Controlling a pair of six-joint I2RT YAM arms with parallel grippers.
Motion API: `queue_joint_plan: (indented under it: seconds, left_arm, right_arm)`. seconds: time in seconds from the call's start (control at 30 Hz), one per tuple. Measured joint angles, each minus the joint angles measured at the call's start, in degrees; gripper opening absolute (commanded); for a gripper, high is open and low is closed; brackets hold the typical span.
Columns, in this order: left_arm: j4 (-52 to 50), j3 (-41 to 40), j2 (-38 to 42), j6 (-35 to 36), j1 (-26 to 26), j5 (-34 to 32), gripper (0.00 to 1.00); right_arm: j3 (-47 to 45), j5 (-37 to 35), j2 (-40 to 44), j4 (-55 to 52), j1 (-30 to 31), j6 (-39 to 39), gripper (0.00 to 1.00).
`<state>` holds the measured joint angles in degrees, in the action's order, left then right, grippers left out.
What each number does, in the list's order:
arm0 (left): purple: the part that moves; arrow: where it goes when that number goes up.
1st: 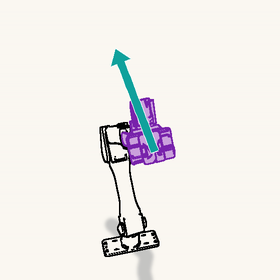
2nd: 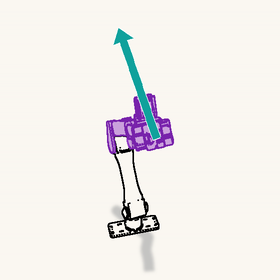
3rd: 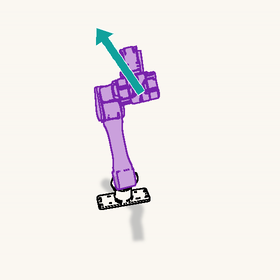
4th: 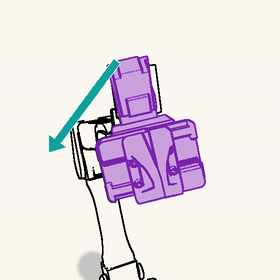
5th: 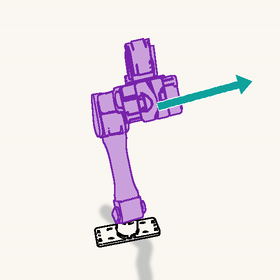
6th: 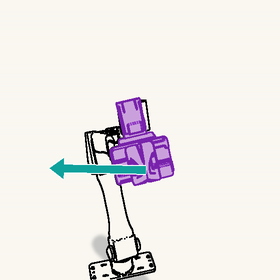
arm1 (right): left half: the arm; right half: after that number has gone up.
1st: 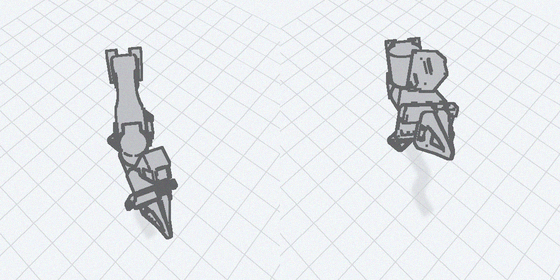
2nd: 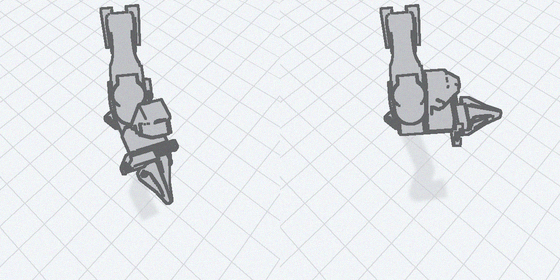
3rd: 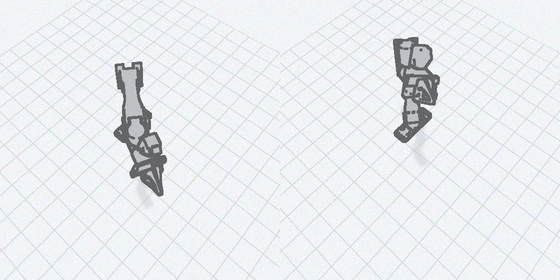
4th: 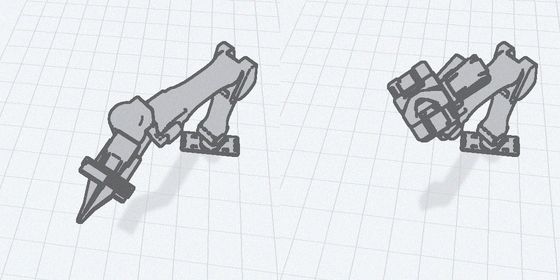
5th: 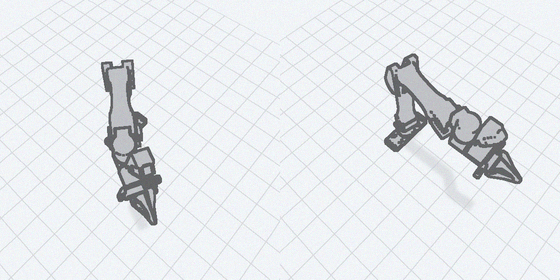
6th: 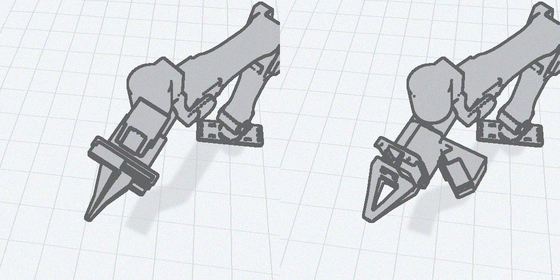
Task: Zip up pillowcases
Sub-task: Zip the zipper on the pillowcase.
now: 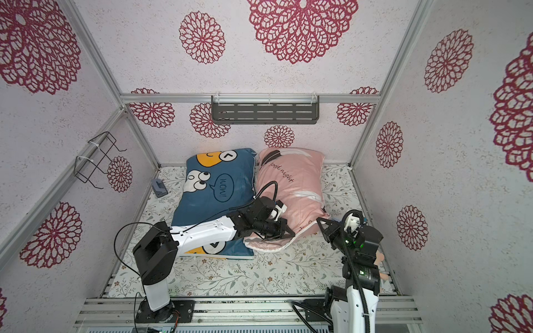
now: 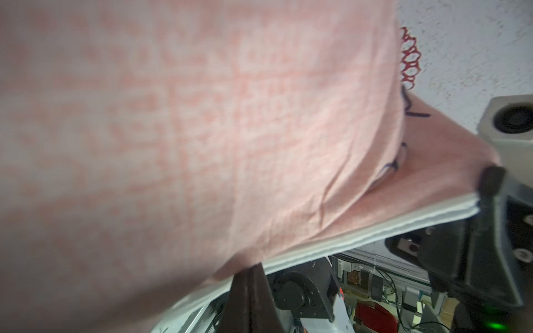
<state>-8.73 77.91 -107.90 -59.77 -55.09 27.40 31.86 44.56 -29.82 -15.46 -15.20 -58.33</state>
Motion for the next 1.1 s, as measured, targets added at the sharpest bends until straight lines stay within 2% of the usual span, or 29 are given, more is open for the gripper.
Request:
queue_joint_plan:
  seconds: [1.1]
  left_arm:
    - [-13.0,-1.5,2.5,10.1,0.7,-12.1,0.0]
  right_arm:
    - [10.3,-4.3,-10.1,5.0,0.0,-1.2,0.0]
